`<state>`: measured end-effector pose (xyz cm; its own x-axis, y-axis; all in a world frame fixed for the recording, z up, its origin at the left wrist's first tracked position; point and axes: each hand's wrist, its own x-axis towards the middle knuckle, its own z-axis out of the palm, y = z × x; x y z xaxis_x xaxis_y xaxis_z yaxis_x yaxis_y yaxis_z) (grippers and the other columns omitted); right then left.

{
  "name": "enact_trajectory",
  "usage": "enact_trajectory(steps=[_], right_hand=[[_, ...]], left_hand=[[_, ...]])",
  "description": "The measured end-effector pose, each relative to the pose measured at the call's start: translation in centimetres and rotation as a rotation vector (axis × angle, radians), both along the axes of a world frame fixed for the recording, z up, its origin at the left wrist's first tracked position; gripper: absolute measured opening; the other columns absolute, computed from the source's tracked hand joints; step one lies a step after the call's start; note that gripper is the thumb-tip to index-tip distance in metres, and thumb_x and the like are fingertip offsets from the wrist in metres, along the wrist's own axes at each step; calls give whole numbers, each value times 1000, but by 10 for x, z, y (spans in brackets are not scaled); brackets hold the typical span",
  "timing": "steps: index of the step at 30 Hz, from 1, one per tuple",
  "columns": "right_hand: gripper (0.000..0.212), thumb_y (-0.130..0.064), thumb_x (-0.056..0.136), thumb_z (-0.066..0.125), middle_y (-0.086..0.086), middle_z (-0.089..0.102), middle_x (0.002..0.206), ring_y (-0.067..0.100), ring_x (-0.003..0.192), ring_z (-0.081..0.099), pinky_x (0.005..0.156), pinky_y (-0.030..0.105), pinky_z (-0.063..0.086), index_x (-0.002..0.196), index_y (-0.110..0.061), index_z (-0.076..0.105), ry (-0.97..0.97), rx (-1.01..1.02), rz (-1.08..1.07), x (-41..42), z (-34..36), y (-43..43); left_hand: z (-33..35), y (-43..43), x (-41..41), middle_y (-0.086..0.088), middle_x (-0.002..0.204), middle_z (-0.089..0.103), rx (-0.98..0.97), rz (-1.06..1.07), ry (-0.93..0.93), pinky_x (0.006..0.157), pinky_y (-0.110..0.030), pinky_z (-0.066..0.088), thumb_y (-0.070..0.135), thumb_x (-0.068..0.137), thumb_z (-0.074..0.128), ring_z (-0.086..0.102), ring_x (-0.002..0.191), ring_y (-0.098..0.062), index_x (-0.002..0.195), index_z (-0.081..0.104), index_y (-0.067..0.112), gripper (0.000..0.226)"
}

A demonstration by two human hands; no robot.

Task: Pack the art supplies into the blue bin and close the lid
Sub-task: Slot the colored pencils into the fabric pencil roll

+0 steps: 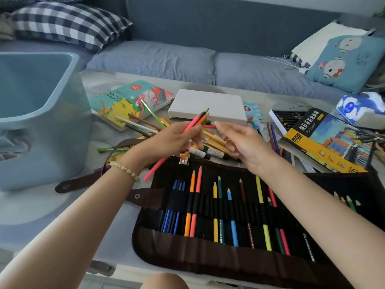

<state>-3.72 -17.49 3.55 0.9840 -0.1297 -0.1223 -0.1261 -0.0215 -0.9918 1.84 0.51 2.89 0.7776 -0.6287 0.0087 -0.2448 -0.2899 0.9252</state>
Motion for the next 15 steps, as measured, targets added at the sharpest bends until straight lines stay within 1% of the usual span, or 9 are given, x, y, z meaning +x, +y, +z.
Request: enact_trajectory(steps=[2, 5, 6, 8, 10, 11, 12, 14, 15], right_hand=[[25, -35, 84, 66, -8, 43, 52, 4, 41, 34, 38, 14, 27, 100, -16, 73, -20, 55, 3, 1, 4, 1], [20, -36, 80, 68, -2, 37, 55, 6, 44, 28, 38, 14, 26, 87, -19, 75, -19, 121, 29, 1, 6, 0], [17, -35, 81, 68, -1, 34, 56, 7, 45, 27, 38, 14, 26, 84, -19, 74, -14, 124, 32, 0, 6, 0], [13, -31, 83, 67, 1, 37, 59, 8, 48, 29, 37, 13, 29, 80, -20, 73, -5, 136, 16, -1, 6, 0], [12, -28, 85, 65, 0, 53, 68, 9, 54, 45, 42, 13, 39, 82, -19, 71, -10, 171, -27, -2, 7, -4], [11, -27, 87, 64, -1, 63, 75, 9, 62, 56, 47, 15, 45, 85, -18, 69, -15, 209, -54, -1, 10, -9], [11, -25, 89, 61, -2, 69, 82, 9, 70, 64, 53, 16, 50, 89, -17, 67, -23, 269, -80, -1, 13, -15], [11, -20, 94, 53, -1, 74, 83, 10, 74, 70, 56, 19, 54, 97, -14, 61, -50, 416, -128, -1, 19, -30], [12, -18, 96, 50, 0, 75, 82, 11, 74, 71, 56, 19, 54, 100, -12, 59, -60, 448, -142, -2, 20, -37]], left_hand=[[5, -5, -6, 0, 76, 65, -55, -75, 93, 39, -14, 26, 30, 102, 34, 28, 39, -5, 93, 59, 11, 32], [10, -9, -10, -3, 78, 67, -72, -92, 141, 42, -18, 25, 30, 102, 35, 29, 43, -9, 101, 61, 7, 35], [11, -10, -10, -4, 80, 68, -70, -88, 147, 43, -18, 29, 31, 102, 36, 33, 44, -9, 105, 62, 6, 36], [12, -12, -13, -7, 89, 73, -48, -93, 161, 49, -20, 44, 33, 102, 36, 49, 50, -10, 111, 62, 6, 39], [12, -11, -13, -7, 98, 74, -38, -92, 164, 68, -27, 58, 35, 101, 36, 68, 72, -16, 117, 62, 10, 39], [13, -10, -11, -6, 100, 74, -37, -69, 139, 74, -28, 58, 35, 101, 36, 71, 82, -18, 119, 62, 12, 39], [12, -8, -7, -4, 100, 74, -38, -27, 106, 73, -27, 58, 35, 101, 36, 72, 84, -18, 119, 61, 13, 38], [8, -4, 2, -3, 96, 73, -39, 76, 36, 57, -22, 56, 35, 101, 37, 68, 64, -13, 114, 62, 14, 35], [4, -3, 5, -3, 93, 73, -9, 113, -18, 48, -18, 49, 35, 101, 37, 60, 51, -7, 110, 62, 15, 33]])
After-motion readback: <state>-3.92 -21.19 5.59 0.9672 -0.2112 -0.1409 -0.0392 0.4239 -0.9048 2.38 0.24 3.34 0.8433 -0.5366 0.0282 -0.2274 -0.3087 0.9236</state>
